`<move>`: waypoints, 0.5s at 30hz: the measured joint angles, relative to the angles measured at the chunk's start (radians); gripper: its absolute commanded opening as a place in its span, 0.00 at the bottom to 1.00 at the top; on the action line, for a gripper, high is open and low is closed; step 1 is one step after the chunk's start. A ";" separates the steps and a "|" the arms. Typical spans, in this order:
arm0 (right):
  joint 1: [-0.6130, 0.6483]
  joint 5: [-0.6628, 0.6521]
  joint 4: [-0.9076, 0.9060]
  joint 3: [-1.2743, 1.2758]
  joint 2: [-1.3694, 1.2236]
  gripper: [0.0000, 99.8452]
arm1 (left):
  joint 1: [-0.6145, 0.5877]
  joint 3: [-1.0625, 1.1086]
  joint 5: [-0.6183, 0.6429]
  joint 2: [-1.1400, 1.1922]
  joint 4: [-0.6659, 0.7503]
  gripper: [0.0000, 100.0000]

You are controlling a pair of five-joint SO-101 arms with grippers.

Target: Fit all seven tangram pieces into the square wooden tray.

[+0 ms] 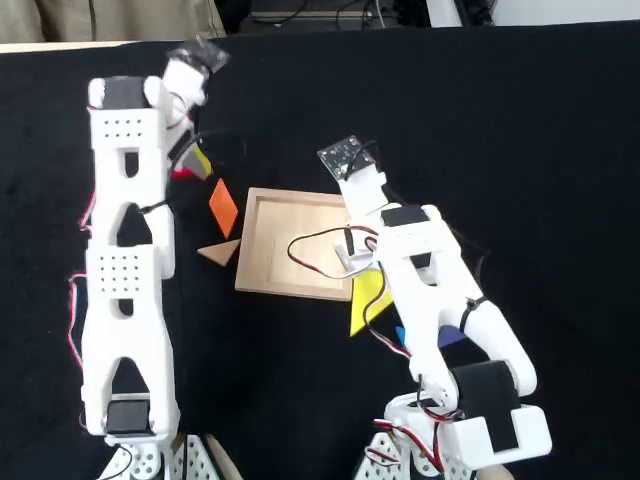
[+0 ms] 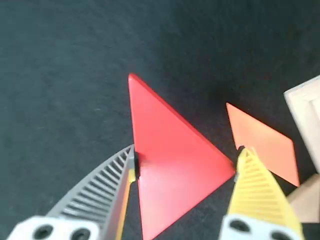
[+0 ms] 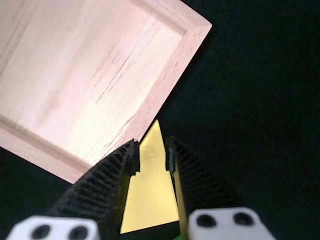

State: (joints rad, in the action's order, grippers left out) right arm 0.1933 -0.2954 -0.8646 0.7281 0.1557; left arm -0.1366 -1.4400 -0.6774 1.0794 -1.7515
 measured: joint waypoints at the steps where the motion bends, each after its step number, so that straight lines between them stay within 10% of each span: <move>1: 0.000 0.000 0.000 0.000 0.000 0.11 | 0.000 0.026 0.015 -0.040 0.000 0.22; 15: -0.250 0.227 0.080 0.000 0.000 0.11 | 0.253 0.947 0.583 -0.770 0.061 0.22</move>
State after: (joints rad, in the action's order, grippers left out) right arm -0.0568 -0.0683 -0.7848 0.7281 0.1557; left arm 0.1166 -0.4933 -0.0944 0.3092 -1.6901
